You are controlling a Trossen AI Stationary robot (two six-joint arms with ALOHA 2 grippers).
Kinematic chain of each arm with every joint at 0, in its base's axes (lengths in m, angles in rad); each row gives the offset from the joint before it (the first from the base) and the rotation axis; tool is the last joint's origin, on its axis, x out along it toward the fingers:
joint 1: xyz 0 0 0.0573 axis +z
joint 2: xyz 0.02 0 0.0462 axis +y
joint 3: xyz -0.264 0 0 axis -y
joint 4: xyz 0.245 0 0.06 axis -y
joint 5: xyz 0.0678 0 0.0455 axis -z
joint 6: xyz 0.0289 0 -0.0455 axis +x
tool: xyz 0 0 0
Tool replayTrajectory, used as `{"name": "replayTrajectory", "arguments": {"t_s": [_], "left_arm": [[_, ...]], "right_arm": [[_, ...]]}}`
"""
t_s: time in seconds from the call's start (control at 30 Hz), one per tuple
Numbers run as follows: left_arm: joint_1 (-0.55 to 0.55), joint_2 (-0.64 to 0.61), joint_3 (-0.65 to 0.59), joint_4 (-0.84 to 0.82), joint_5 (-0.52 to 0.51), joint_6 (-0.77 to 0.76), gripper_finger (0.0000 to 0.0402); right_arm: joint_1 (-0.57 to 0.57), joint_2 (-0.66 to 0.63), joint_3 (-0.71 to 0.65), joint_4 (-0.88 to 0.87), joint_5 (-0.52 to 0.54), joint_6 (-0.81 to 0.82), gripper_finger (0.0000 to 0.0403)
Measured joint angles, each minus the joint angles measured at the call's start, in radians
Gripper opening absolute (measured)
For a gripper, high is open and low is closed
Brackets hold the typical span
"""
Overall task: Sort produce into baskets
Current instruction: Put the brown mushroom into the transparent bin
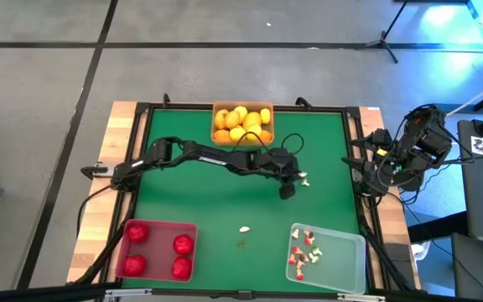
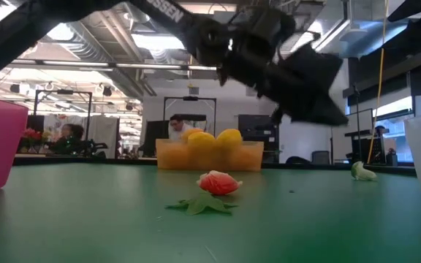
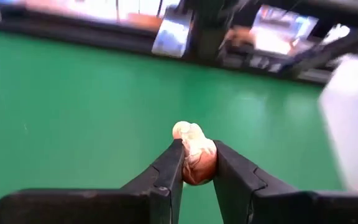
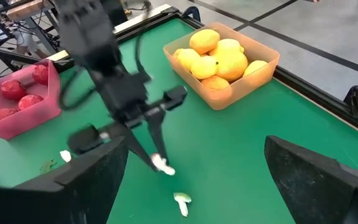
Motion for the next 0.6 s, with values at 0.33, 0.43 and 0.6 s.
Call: {"name": "replayTrajectory", "arguments": {"t_s": [0.33, 0.43, 0.6], "left_arm": [[-0.113, -0.035, 0.002, 0.225, 0.149, 0.025, 0.0072], [-0.123, -0.035, 0.002, 0.234, 0.126, 0.021, 0.0072], [-0.164, -0.034, 0.002, 0.290, 0.126, -0.001, 0.0072]], "right_arm": [[0.000, 0.000, 0.000, -0.002, 0.000, -0.001, 0.0374], [0.000, 0.000, 0.000, -0.003, 0.000, -0.001, 0.0374], [0.000, 0.000, 0.000, -0.005, 0.000, -0.021, 0.0374]]}}
